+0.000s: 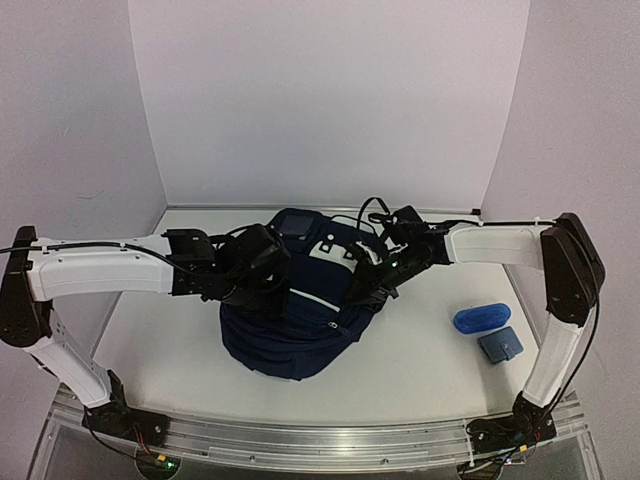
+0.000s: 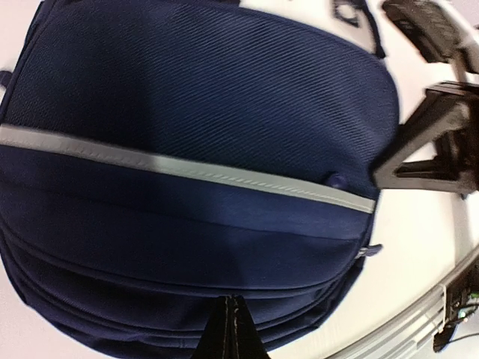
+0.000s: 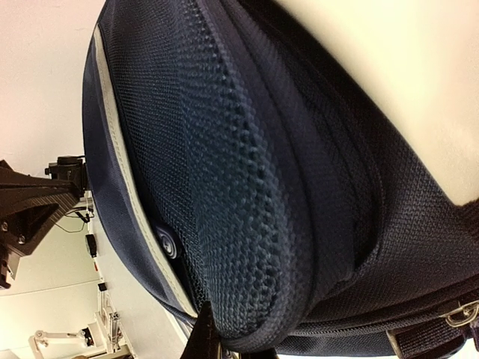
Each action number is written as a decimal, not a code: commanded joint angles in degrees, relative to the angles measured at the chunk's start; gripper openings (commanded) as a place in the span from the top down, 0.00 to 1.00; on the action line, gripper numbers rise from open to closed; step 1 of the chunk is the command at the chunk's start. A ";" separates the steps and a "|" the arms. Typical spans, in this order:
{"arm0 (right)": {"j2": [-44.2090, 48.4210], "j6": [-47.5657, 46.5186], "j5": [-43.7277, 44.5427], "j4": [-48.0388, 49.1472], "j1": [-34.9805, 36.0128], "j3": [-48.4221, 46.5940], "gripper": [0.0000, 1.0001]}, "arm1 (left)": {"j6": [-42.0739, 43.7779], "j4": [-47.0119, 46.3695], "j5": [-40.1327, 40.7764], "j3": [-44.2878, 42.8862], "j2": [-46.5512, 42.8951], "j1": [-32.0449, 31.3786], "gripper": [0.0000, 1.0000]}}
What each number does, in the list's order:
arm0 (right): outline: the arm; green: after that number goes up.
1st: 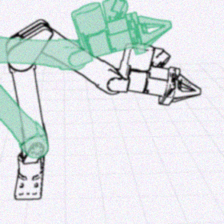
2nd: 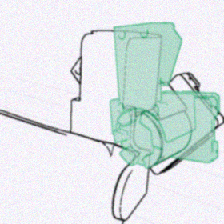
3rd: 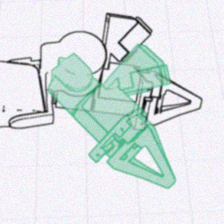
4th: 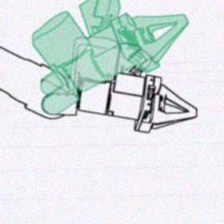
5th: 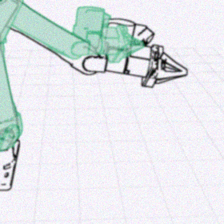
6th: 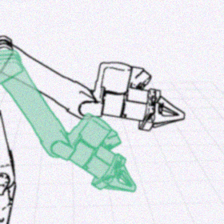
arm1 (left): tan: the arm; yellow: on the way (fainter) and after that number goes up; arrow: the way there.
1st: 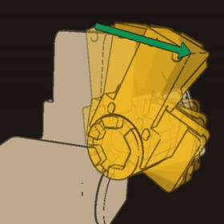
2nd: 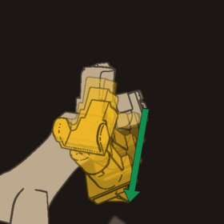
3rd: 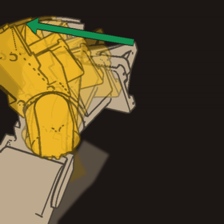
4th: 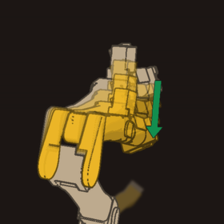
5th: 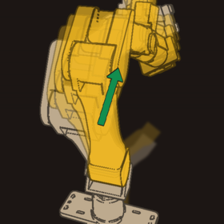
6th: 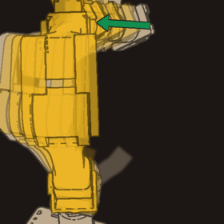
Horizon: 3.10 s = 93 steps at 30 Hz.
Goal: Pack the student bag
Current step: Unzip the student bag at the center of the board.
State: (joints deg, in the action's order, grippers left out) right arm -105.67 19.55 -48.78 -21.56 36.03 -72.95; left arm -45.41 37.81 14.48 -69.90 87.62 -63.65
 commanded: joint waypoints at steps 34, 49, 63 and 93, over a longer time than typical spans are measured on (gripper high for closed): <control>2.84 20.86 -8.35 26.79 3.61 2.97 1.00 | -39.95 5.03 19.51 -13.84 22.99 -11.41 0.53; 9.45 20.70 -1.22 33.04 -0.98 12.67 1.00 | -19.56 -9.54 16.80 1.19 10.42 2.10 0.68; 5.33 24.80 -3.86 36.89 -0.94 10.32 1.00 | -8.22 -18.01 8.21 2.40 12.41 2.12 0.85; 10.45 -9.96 9.97 1.32 -6.84 7.73 1.00 | 8.50 -2.12 7.78 4.11 -3.33 5.18 1.00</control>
State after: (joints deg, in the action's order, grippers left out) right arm -98.06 24.01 -47.28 -8.10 32.29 -62.26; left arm -42.87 31.42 18.24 -67.87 89.45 -61.56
